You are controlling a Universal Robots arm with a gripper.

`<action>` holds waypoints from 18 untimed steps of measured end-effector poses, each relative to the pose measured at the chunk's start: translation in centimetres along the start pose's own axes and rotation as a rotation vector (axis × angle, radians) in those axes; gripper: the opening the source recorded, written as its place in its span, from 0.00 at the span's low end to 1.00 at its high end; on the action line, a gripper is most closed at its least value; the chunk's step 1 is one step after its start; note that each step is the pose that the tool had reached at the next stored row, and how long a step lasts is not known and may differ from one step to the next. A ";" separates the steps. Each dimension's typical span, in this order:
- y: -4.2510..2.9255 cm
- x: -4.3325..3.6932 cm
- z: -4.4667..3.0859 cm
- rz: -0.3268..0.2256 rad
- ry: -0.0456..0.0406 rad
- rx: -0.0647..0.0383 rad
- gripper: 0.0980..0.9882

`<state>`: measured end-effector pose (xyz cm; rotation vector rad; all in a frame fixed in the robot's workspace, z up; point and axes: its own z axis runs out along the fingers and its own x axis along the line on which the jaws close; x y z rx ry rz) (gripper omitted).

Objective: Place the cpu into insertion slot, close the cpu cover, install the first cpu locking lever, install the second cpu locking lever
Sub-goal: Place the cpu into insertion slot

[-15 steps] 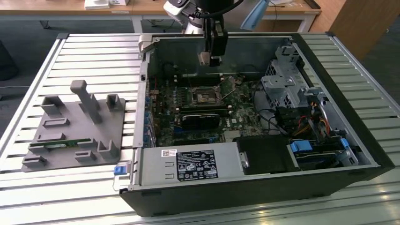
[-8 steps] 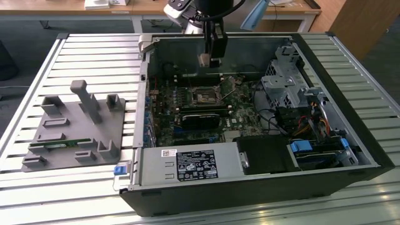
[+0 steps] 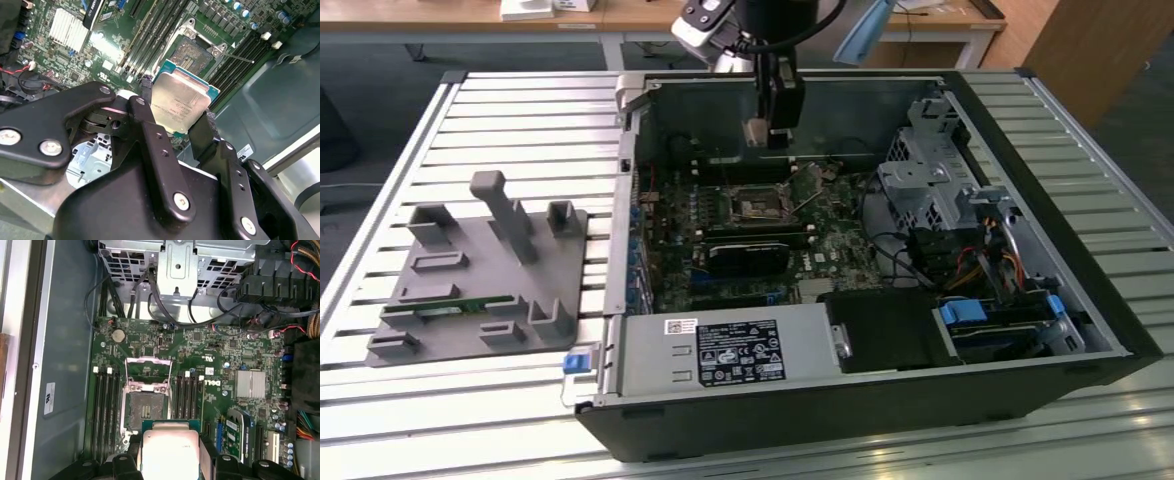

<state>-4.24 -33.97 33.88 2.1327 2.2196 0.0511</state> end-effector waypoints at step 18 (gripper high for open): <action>0.14 0.32 1.31 0.000 -0.0001 0.000 0.50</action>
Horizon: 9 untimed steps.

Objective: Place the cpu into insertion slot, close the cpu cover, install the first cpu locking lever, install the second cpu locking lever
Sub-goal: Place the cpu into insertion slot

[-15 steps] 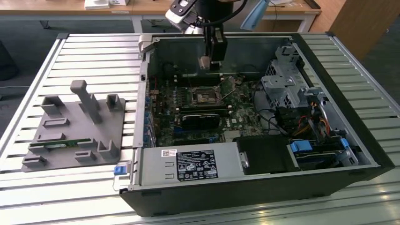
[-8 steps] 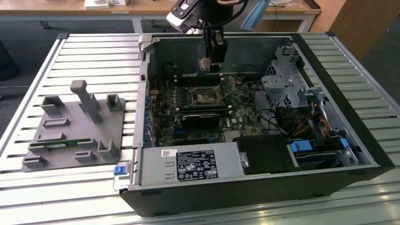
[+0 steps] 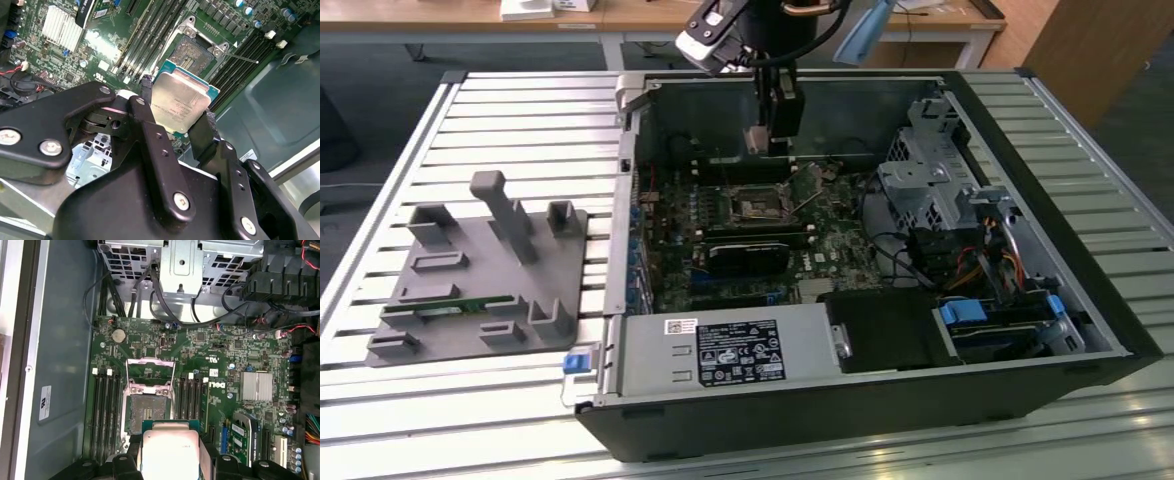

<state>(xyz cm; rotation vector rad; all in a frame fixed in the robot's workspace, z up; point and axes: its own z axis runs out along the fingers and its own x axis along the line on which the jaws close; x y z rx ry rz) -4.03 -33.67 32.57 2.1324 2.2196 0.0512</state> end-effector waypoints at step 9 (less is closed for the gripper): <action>-0.03 0.02 0.46 0.000 -0.0063 0.000 0.50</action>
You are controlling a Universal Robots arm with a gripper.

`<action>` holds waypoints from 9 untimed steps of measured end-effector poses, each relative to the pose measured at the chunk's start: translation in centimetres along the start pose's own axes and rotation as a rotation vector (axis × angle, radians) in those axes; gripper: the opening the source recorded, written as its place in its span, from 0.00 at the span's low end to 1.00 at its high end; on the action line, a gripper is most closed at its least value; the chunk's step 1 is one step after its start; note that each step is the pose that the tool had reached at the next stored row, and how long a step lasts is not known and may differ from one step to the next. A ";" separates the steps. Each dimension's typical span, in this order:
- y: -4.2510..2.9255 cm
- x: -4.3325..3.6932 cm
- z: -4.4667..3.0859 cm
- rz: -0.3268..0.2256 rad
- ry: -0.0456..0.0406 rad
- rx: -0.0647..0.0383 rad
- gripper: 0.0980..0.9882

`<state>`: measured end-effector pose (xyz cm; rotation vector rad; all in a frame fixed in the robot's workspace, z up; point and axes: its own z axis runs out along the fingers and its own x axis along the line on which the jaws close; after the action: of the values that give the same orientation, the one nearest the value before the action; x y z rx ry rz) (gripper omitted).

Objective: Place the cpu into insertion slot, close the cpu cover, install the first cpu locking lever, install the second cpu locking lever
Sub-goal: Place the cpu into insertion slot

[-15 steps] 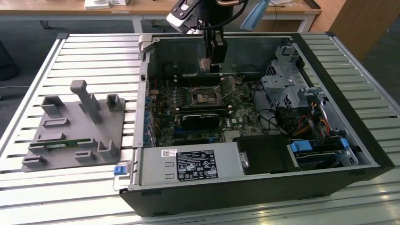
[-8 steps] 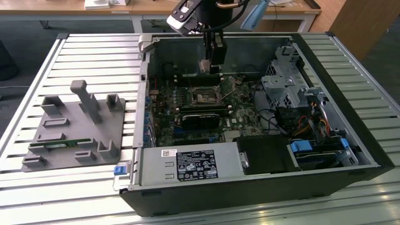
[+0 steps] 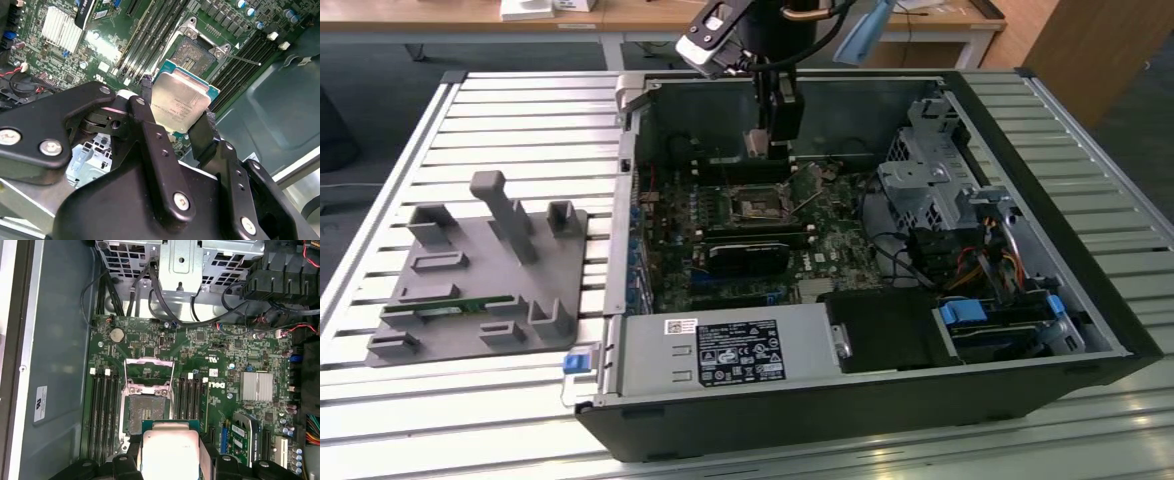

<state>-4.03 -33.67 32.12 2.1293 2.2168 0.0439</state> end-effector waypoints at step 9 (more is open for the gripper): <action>0.40 0.74 1.29 0.000 -0.0038 0.000 0.50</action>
<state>-3.57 -32.95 30.84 2.1277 2.2147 0.0398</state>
